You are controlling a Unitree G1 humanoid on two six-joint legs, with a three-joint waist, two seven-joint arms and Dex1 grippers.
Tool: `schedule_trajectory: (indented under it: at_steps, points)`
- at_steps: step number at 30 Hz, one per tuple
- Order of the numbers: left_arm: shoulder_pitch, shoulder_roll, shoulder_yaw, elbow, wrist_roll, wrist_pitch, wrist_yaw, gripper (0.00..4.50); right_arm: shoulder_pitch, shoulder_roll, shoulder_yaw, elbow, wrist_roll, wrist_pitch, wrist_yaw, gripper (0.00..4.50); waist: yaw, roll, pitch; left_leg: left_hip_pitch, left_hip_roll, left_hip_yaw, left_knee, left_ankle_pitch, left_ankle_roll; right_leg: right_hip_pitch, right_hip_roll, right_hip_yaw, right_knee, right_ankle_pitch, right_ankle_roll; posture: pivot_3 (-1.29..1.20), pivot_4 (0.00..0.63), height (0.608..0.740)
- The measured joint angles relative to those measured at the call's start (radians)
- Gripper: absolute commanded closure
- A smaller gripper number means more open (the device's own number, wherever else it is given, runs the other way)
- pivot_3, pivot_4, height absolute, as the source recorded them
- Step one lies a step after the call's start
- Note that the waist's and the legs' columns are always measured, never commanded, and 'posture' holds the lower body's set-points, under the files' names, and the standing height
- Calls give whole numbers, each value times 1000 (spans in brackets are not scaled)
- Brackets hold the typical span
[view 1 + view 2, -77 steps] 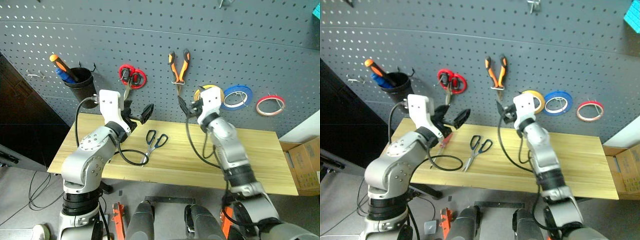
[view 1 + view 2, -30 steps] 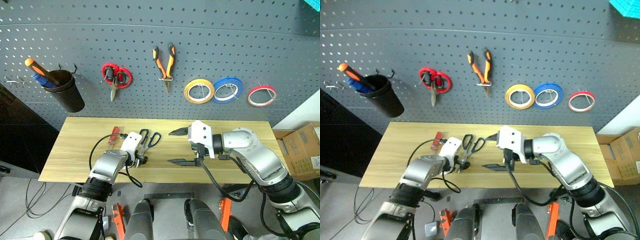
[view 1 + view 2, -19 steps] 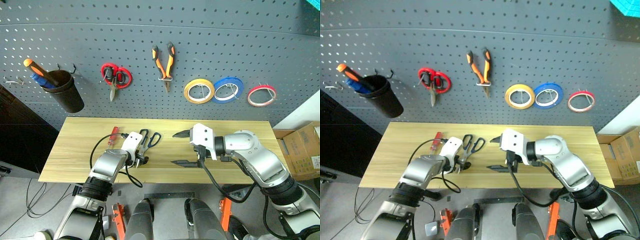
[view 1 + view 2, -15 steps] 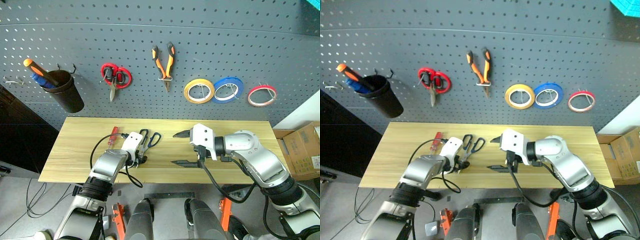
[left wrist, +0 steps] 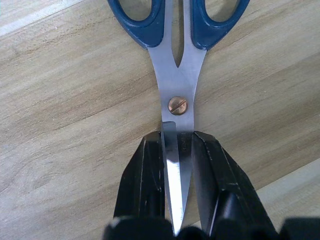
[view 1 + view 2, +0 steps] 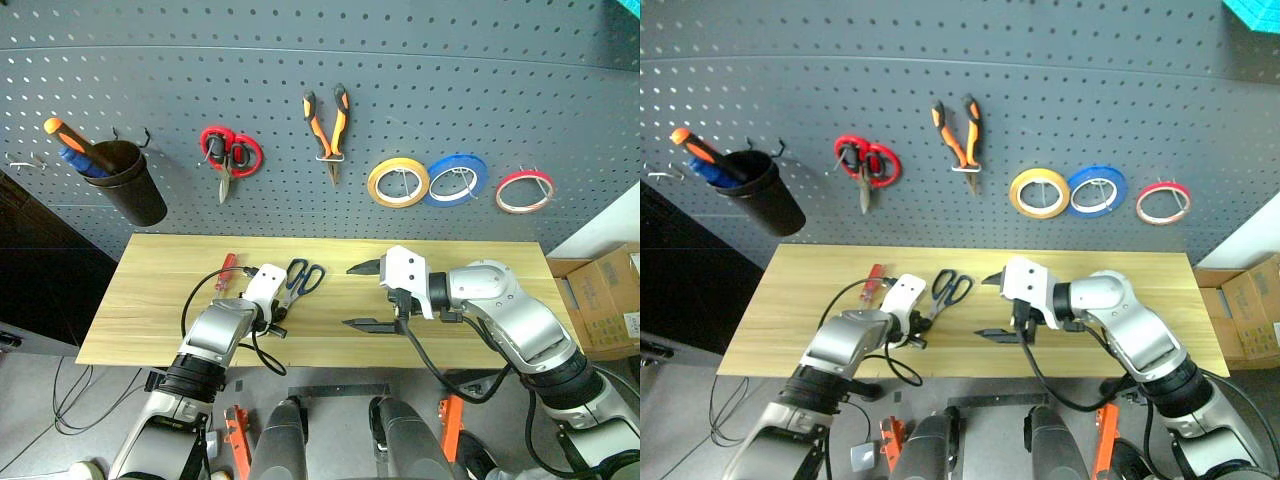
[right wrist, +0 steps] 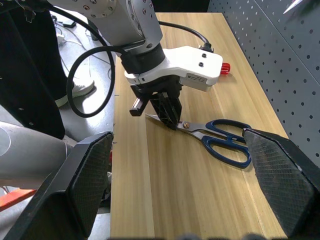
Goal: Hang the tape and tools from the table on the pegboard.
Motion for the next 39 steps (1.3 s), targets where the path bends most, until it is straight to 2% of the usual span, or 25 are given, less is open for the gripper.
schedule_trajectory:
  at_steps: [9, 15, 24, 34, 39]
  points:
    - [30, -2, 4, -17, 9, -81, 20, 4021, 0, 1, -2, 3, -1, -13, -4, 0, 0, 0, 0, 0, 0, 0, -1, 0, 0, -1, 0, 0, 0, 0, 1, -20, 242, 740]
    - [146, -2, 58, -254, 8, -131, 62, 4021, 36, 91, -83, -12, 19, -11, -115, 0, 2, -1, 0, 0, 0, -1, -3, 0, 0, -1, 0, -1, 0, 1, 4, 27, 214, 740]
    - [291, -92, 227, -575, -11, -279, 185, 4021, 56, 257, -188, -63, 152, 118, -272, 0, 10, -3, -3, 0, 0, -2, -3, 0, -1, -1, 0, -1, 1, 2, 4, 98, 159, 740]
    - [483, -168, 287, -706, 1, -470, 275, 4021, 0, 309, -196, -33, 176, 105, -308, 0, 40, -7, -28, 0, 0, -1, -3, 0, -1, 0, 0, -2, 0, 2, 4, 152, 111, 740]
    - [490, -183, 296, -721, 12, -528, 311, 4021, -3, 319, -187, -16, 175, 67, -299, 0, 58, -8, -49, 1, 0, -1, -2, 0, -1, 2, 0, -1, 0, 2, 4, 164, 93, 740]
